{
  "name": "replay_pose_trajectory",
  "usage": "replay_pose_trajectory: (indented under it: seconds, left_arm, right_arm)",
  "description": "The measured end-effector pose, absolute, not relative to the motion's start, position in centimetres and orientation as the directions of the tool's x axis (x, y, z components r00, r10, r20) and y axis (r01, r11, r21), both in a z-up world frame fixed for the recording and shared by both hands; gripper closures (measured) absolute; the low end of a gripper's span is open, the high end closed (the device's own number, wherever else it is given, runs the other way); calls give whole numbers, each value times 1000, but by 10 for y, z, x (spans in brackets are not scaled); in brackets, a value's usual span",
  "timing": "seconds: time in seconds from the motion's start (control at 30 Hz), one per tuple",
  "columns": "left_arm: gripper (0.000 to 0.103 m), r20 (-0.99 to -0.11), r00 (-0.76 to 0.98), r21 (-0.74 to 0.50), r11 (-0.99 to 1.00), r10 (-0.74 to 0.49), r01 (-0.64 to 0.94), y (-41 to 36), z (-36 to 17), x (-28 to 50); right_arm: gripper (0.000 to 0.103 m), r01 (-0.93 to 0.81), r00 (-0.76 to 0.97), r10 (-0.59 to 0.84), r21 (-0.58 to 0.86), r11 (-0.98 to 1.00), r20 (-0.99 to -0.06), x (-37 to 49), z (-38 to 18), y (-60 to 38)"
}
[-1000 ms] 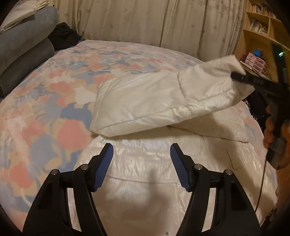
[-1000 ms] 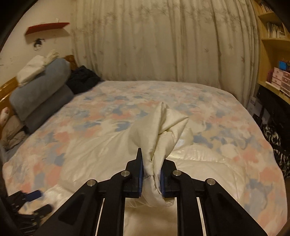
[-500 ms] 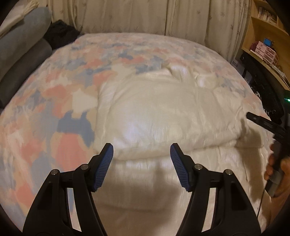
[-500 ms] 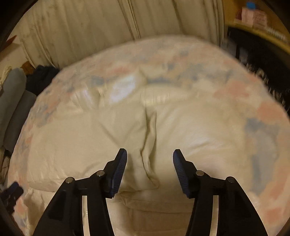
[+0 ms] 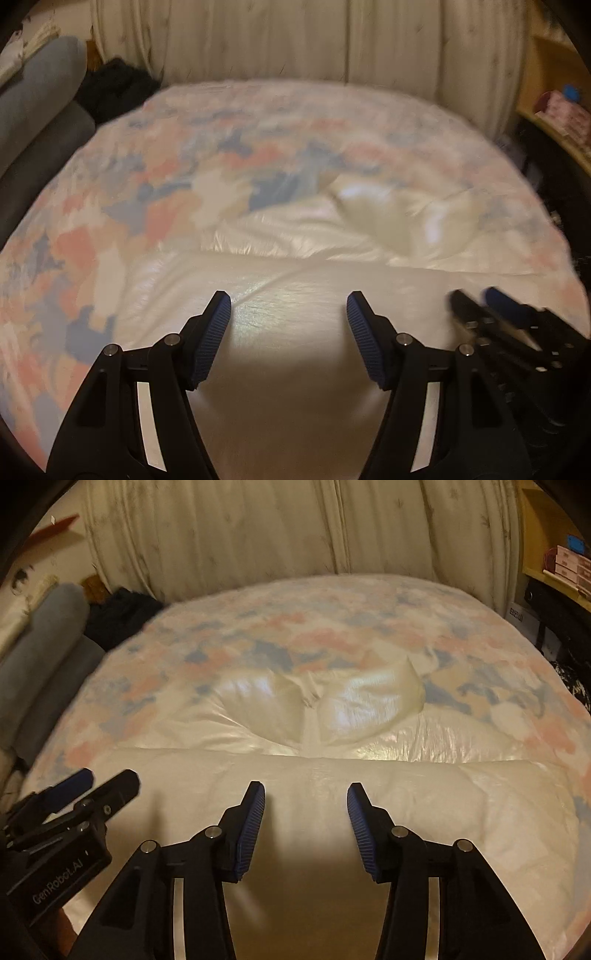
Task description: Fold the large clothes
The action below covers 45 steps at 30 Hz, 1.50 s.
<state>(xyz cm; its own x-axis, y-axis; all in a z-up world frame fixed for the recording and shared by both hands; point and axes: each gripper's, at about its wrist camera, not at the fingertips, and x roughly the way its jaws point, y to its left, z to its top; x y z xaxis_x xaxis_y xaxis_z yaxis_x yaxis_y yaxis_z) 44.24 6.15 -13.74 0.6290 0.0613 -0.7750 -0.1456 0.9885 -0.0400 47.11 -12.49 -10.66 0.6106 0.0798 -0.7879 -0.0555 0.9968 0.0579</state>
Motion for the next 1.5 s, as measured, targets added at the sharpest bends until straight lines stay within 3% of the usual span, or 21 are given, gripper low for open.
replay_pose_trajectory:
  seconds: [0.13,0.2,0.3,0.33,0.43,1.03,1.3,1.5]
  left_arm:
    - [28,-801,590,23,991,96,-130,70,-179,463]
    - [13,-784,602,81,986,153,-145,74,-185,462]
    - [11,-784,603,61,985,148,-163,87,-194,461]
    - [11,-784,607,43,986,133,-161,91,-197,461]
    - [11,-773,621,35,987,127,-159,96,-202,456]
    - [10,-770,629,2,986,106,-164,100,-211,449]
    - [9,-793,603,-10,989,82,-147,104,-196,437]
    - [9,-788,615,-53,992,27,-112,117,-158,391]
  right_arm:
    - [59,-13,608,-17,-32,999,-794,487,-146,-151]
    - [59,10,618,-30,-31,999,-785,485,-153,-171]
    - [59,41,631,-51,-31,999,-774,480,-160,-199]
    - [54,66,630,-68,-34,997,-773,480,-165,-207]
    - [53,81,643,-17,46,996,-766,482,-178,-231]
    - [47,74,663,-53,-5,997,-747,464,-182,-231]
    - [46,112,592,-54,16,994,-804,460,-156,-228]
    - [46,128,627,-10,91,988,-779,415,-107,-233]
